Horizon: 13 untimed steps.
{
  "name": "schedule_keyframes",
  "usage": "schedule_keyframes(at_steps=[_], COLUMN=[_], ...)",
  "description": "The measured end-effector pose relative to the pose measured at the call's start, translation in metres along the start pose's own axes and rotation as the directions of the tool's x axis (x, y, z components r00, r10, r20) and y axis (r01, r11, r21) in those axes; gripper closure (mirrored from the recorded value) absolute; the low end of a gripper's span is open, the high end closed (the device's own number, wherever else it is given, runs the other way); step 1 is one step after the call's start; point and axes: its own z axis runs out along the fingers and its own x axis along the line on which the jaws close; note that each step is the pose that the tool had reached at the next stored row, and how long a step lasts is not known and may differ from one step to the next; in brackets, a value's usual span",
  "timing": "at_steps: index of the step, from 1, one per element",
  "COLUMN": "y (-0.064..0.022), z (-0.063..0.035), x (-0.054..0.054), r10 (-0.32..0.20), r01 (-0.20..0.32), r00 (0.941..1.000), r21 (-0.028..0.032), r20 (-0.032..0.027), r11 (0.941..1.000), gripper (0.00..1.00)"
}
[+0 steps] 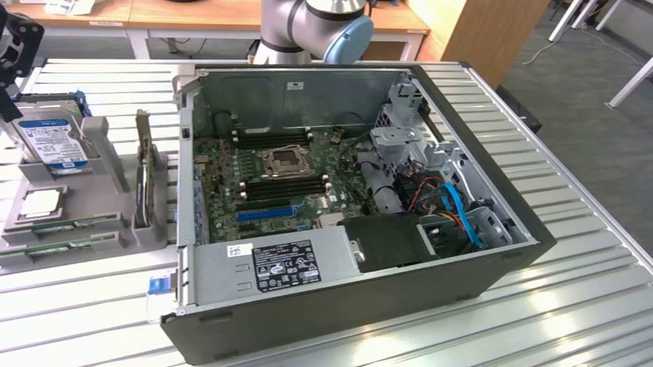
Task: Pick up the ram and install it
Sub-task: 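Pick up the ram and move it above insertion slot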
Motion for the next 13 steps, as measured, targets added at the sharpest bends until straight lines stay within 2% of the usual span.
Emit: schedule_keyframes(at_steps=[3, 7, 10, 13], y=[0.0000, 0.0000, 0.0000, -0.0001], z=[0.0003, 0.0006, 0.0008, 0.0011], x=[0.0000, 0.0000, 0.0000, 0.0000], r10=[-0.056, -0.127, -0.181, -0.234], r01=[0.056, 0.127, 0.181, 0.234], r00=[0.9985, 0.9919, 0.9834, 0.9721], r21=[0.0008, 0.0017, 0.0023, 0.0028], r20=[-0.0018, -0.0043, -0.0063, -0.0082], r11=[0.9985, 0.9920, 0.9834, 0.9722], gripper=[0.90, 0.90, 0.90, 0.90])
